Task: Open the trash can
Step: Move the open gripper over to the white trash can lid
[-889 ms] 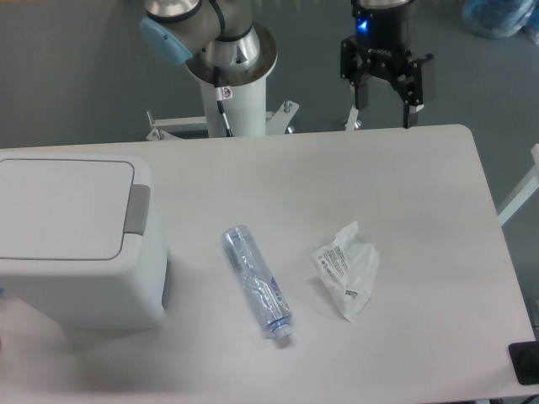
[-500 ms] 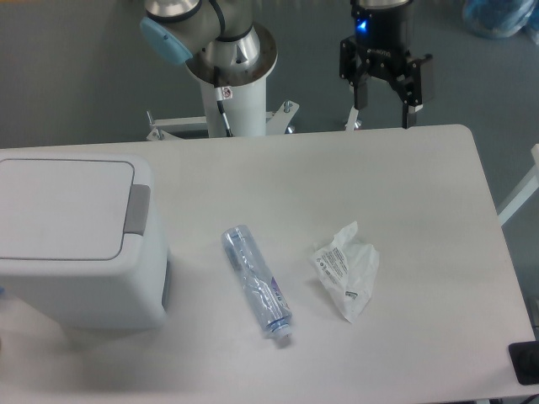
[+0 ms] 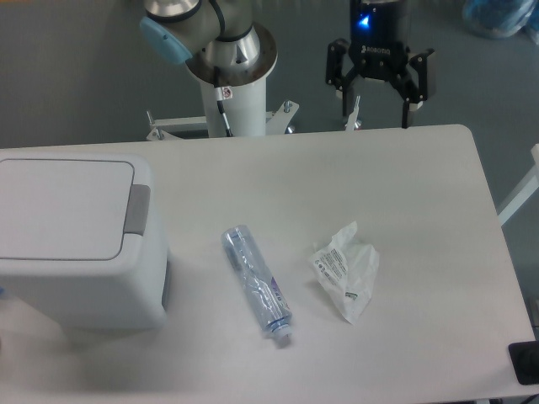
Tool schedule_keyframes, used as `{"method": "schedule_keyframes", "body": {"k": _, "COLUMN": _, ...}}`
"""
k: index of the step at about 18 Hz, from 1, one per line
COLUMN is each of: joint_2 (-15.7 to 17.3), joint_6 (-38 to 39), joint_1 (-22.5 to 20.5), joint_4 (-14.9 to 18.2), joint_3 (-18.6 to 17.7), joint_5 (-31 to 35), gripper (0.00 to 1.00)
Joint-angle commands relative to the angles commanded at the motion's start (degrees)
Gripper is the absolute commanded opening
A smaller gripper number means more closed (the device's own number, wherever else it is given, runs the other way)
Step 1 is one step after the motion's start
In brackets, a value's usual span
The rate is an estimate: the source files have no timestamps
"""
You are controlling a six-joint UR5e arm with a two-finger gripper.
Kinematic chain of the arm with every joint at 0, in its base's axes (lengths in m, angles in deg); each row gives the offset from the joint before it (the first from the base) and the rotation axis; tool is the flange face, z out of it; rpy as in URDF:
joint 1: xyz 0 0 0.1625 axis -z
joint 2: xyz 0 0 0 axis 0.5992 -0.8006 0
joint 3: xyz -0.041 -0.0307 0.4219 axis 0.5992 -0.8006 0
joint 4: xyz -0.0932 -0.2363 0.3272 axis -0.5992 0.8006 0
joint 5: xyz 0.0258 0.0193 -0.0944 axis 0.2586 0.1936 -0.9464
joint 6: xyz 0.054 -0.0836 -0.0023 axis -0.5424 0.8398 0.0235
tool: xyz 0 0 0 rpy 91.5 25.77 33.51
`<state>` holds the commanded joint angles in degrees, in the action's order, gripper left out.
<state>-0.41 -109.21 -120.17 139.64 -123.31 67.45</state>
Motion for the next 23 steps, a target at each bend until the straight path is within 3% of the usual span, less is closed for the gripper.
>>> {"method": "schedule_keyframes", "body": {"k": 7, "joint_2": -1.40, "joint_6": 17.07, "joint_1": 7.56, "joint_4": -2.98, "joint_3": 0.26, "joint_5": 0.09, "gripper": 1.00}}
{"method": "schedule_keyframes", "body": {"k": 12, "joint_2": -4.30, "joint_6": 35.17, "joint_1": 14.77, "joint_4": -9.04, "joint_3": 0.18, "joint_5": -0.61, "gripper": 1.00}}
{"method": "schedule_keyframes", "body": {"k": 17, "joint_2": -6.06, "joint_6": 42.65, "joint_1": 19.52, "joint_4": -10.99, "joint_3": 0.27, "joint_5": -2.28, "gripper": 1.00}}
{"method": "schedule_keyframes", "body": {"k": 23, "joint_2": -7.29, "joint_6": 46.00, "joint_1": 22.86, "joint_4": -11.95, "joint_3": 0.18, "joint_5": -2.28, "gripper": 1.00}}
